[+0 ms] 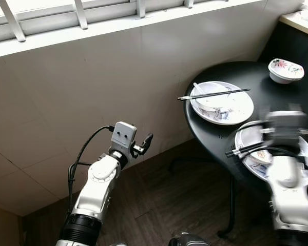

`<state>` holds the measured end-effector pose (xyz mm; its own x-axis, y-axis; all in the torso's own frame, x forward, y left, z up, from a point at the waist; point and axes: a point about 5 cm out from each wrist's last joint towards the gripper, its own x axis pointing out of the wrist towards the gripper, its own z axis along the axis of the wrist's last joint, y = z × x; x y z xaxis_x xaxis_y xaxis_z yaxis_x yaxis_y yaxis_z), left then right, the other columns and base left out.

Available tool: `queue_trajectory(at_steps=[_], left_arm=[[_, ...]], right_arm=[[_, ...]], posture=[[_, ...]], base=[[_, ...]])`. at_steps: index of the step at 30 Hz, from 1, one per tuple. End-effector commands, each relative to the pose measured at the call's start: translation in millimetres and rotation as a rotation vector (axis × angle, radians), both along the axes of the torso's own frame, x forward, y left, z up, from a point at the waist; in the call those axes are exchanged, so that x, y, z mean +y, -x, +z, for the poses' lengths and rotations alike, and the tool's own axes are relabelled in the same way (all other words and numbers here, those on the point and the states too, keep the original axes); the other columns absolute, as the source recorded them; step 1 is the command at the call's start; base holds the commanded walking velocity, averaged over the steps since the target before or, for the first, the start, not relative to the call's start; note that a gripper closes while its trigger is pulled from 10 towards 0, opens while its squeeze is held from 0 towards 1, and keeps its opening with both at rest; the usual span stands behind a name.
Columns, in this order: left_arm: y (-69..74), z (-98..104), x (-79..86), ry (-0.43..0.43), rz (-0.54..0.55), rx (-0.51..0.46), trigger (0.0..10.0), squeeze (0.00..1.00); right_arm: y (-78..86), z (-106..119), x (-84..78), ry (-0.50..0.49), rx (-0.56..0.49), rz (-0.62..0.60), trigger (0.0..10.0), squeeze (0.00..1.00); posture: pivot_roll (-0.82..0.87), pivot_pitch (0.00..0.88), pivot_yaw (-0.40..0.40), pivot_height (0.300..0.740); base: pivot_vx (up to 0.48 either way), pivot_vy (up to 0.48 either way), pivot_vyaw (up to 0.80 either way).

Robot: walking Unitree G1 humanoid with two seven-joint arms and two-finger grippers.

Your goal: Kitchen organization

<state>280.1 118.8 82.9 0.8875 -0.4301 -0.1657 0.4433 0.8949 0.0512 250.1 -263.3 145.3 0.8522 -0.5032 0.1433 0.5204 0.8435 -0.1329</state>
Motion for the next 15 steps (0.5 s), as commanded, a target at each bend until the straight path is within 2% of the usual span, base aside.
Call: queue_trajectory(at_steps=[1, 6, 11, 13, 15], left_arm=[[-1.6, -0.9, -1.4, -0.008, -0.006, 0.005, 10.0, 0.00], [-1.5, -1.9, -0.8, -0.010, -0.009, 0.007, 10.0, 0.00], [-1.6, -2.5, -1.2, -0.011, -0.013, 0.008, 10.0, 0.00], [-1.7, -2.8, -1.4, -0.011, -0.013, 0.008, 10.0, 0.00], [-1.8, -3.1, -1.8, -0.011, -0.014, 0.008, 10.0, 0.00]], right_arm=[[5.2, 3.1, -4.6, -0.132, -0.039, -0.044, 10.0, 0.00], [7.7, 3.6, 2.6, -0.388, -0.080, -0.060, 10.0, 0.00], [11.7, -0.8, 14.5, -0.587, -0.073, -0.049, 10.0, 0.00], [12.9, -3.7, 16.5, -0.649, -0.067, -0.051, 10.0, 0.00], [13.3, -6.9, 15.4, -0.672, -0.056, -0.054, 10.0, 0.00]], posture=[[0.00, 0.000, -0.012, 0.740], [-0.01, 0.000, -0.006, 0.740], [-0.02, 0.000, -0.006, 0.740], [-0.02, 0.000, -0.006, 0.740], [-0.02, 0.000, -0.008, 0.740]], base=[[0.000, 0.000, 0.00], [0.000, 0.000, 0.00], [0.000, 0.000, 0.00], [0.000, 0.000, 0.00], [0.000, 0.000, 0.00]])
